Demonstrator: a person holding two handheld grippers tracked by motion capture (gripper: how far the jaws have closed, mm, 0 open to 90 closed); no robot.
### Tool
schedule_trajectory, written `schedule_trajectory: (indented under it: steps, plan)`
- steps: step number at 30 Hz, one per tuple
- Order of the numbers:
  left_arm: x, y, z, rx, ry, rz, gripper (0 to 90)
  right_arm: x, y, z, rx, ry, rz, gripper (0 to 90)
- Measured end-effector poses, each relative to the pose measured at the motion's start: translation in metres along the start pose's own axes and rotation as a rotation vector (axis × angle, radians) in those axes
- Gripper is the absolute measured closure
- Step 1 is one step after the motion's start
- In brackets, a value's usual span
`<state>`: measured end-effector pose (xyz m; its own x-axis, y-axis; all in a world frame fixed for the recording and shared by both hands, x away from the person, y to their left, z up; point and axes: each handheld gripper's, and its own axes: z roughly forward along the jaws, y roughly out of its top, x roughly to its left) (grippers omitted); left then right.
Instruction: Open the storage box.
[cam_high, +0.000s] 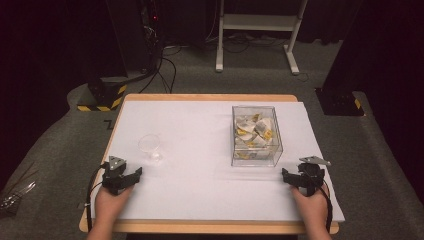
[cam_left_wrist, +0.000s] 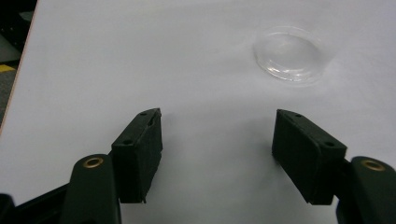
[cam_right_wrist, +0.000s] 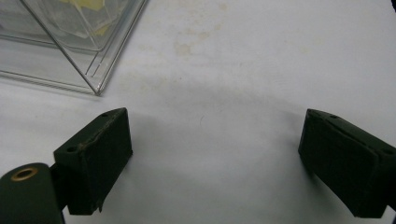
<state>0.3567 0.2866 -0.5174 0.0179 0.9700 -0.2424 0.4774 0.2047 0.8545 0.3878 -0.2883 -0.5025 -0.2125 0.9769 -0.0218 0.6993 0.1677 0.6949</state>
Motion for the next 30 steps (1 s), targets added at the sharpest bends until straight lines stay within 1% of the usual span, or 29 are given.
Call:
schedule_trajectory:
  steps: [18,19,21,23,27,30]
  plan:
    - [0.0002,0.0002,0.0001,0.002,-0.002,0.000,33.4,0.0002,-0.0002,0.0002,-0.002,-0.004,-0.002,9.6]
    - [-0.0002,0.0002,0.0004,-0.002,-0.002,-0.008,33.4,0.0002,-0.0002,0.0002,-0.002,-0.004,-0.002,9.6]
    - [0.0001,0.0002,0.0001,0.004,-0.003,0.000,32.9,0.0002,-0.0003,0.0001,-0.003,-0.003,0.000,9.6]
    - [-0.0015,0.0000,0.0015,-0.015,-0.004,-0.021,32.2,0.0001,-0.0003,0.0001,-0.003,-0.002,0.001,9.6]
    - [-0.0007,0.0001,0.0010,-0.004,-0.006,-0.008,31.7,0.0002,-0.0004,0.0001,-0.003,-0.003,0.000,9.5]
    - [-0.0014,-0.0001,0.0012,-0.007,-0.007,-0.015,31.3,0.0003,-0.0004,0.0000,-0.004,-0.003,0.000,9.6]
